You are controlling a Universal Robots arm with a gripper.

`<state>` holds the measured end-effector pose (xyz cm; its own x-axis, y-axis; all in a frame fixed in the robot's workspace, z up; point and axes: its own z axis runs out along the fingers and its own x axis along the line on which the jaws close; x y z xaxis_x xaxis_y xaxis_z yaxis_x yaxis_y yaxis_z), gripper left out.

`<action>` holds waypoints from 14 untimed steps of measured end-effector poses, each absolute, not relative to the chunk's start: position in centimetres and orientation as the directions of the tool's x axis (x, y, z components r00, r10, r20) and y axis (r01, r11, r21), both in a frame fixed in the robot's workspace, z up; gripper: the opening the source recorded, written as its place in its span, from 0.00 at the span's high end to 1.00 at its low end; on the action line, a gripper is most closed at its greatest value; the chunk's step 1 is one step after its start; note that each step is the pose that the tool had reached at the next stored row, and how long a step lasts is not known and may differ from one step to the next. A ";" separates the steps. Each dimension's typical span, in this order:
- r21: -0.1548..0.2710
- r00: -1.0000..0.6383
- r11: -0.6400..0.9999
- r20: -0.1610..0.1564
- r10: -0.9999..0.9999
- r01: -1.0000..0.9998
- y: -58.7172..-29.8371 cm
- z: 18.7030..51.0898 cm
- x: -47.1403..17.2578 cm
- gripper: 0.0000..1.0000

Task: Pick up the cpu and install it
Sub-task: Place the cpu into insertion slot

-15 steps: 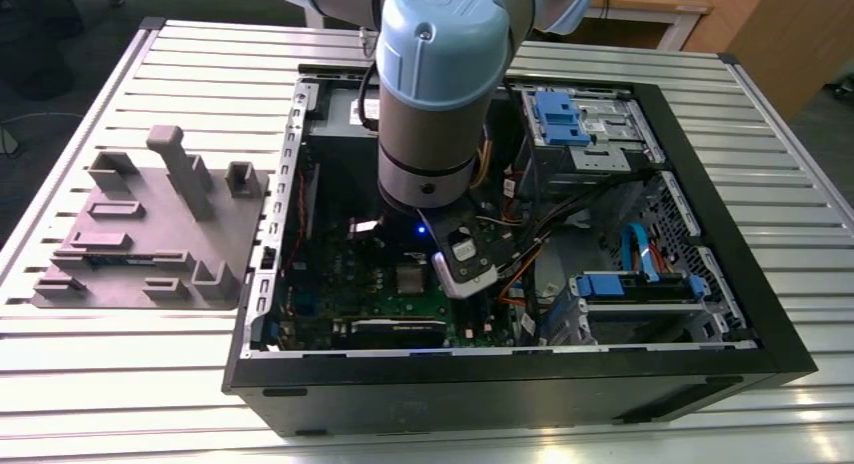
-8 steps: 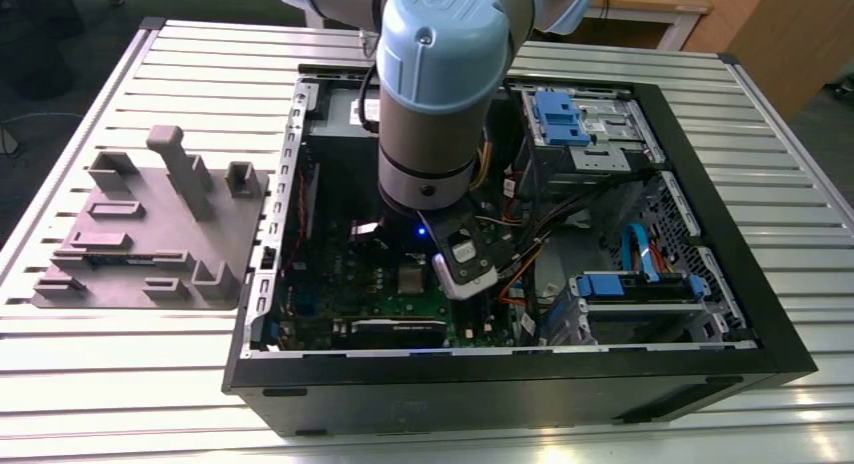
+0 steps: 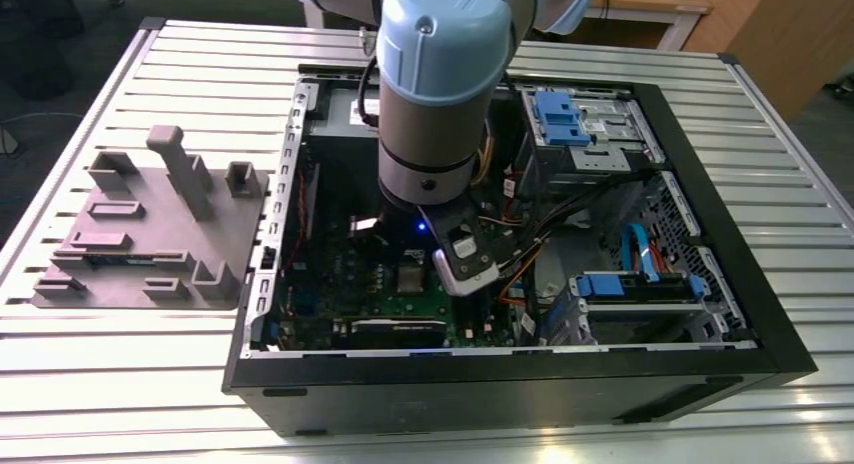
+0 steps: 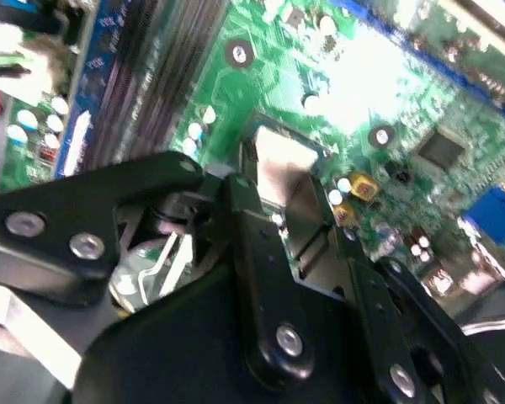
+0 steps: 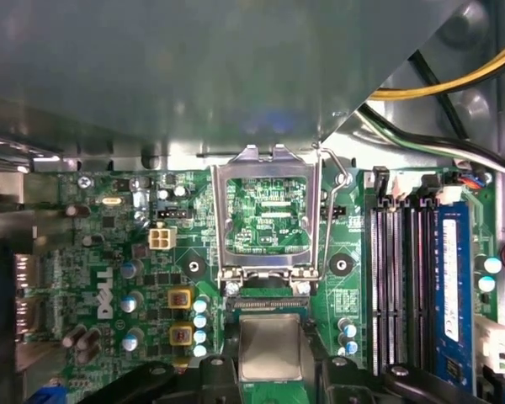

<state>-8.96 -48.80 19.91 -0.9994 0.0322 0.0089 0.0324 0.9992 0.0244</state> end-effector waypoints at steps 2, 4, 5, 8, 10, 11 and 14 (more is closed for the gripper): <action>0.025 -0.999 0.999 0.009 0.032 0.032 -48.8 19.9 -9.0 0.59; 0.025 -0.999 0.999 0.009 0.032 0.032 -48.8 19.9 -9.0 0.59; 0.025 -0.999 0.999 0.009 0.032 0.032 -48.8 19.9 -9.0 0.59; 0.025 -0.999 0.999 0.009 0.032 0.032 -48.8 19.9 -9.0 0.59; 0.025 -0.999 0.999 0.009 0.032 0.032 -48.8 19.8 -9.0 0.59; 0.025 -0.999 0.999 0.009 0.032 0.032 -48.8 19.8 -9.0 0.58; 0.025 -0.999 0.999 0.009 0.032 0.032 -48.8 19.6 -9.0 0.52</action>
<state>-8.95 -48.80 19.61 -0.9994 0.0320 0.0088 0.0322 0.9992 0.0250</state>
